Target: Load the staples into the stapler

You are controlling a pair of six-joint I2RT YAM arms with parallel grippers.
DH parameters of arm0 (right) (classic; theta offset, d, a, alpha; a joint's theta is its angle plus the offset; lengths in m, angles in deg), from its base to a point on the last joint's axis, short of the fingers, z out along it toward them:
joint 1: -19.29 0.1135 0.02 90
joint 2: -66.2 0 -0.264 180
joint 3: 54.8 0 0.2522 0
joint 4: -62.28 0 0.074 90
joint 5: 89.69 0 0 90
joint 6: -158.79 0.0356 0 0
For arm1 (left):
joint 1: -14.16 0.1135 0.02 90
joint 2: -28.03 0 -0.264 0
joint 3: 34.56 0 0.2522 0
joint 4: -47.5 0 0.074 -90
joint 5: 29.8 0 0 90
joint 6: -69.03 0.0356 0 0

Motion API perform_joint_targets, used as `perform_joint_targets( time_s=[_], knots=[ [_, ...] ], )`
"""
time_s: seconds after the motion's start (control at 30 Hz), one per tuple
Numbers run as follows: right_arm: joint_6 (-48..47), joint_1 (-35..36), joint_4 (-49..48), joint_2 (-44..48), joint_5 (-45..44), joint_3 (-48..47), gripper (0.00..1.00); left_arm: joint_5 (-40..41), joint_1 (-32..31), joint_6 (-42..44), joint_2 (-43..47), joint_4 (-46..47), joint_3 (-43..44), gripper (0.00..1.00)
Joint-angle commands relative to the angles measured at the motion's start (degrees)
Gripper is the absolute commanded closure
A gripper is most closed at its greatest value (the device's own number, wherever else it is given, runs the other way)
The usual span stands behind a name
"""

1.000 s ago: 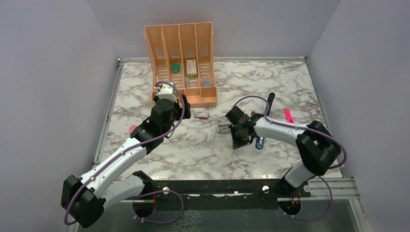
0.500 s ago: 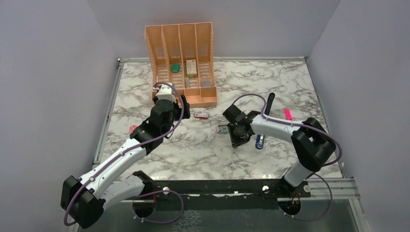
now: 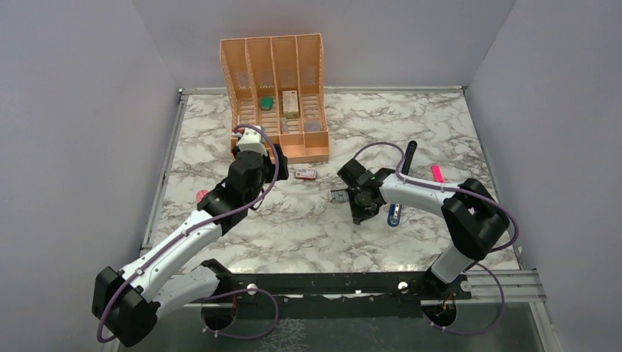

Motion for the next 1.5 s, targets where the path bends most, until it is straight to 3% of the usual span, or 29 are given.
perform_joint_targets(
  time_s=[0.0, 0.2, 0.43, 0.63, 1.47],
  knots=[
    [2.65, 0.59, 0.79, 0.51, -4.44, -0.35, 0.83, 1.60, 0.22, -0.35, 0.20, 1.16, -0.44, 0.24],
    [5.67, 0.11, 0.27, 6.50, -14.68, -0.78, 0.83, 1.52, 0.22, -0.41, 0.17, 1.11, -0.44, 0.23],
    [4.64, -5.39, -3.74, 13.26, -20.75, -0.24, 0.83, 1.52, 0.22, -0.44, 0.27, 0.87, -0.35, 0.23],
    [-0.44, -12.07, -11.54, 14.43, -17.17, 3.14, 0.82, 1.52, 0.24, -0.36, 0.07, 0.88, -0.29, 0.23],
    [-4.88, -16.62, -17.20, 7.94, -13.30, 6.39, 0.82, 1.78, 0.27, -0.01, -0.90, 0.46, 0.08, 0.23]
  ],
)
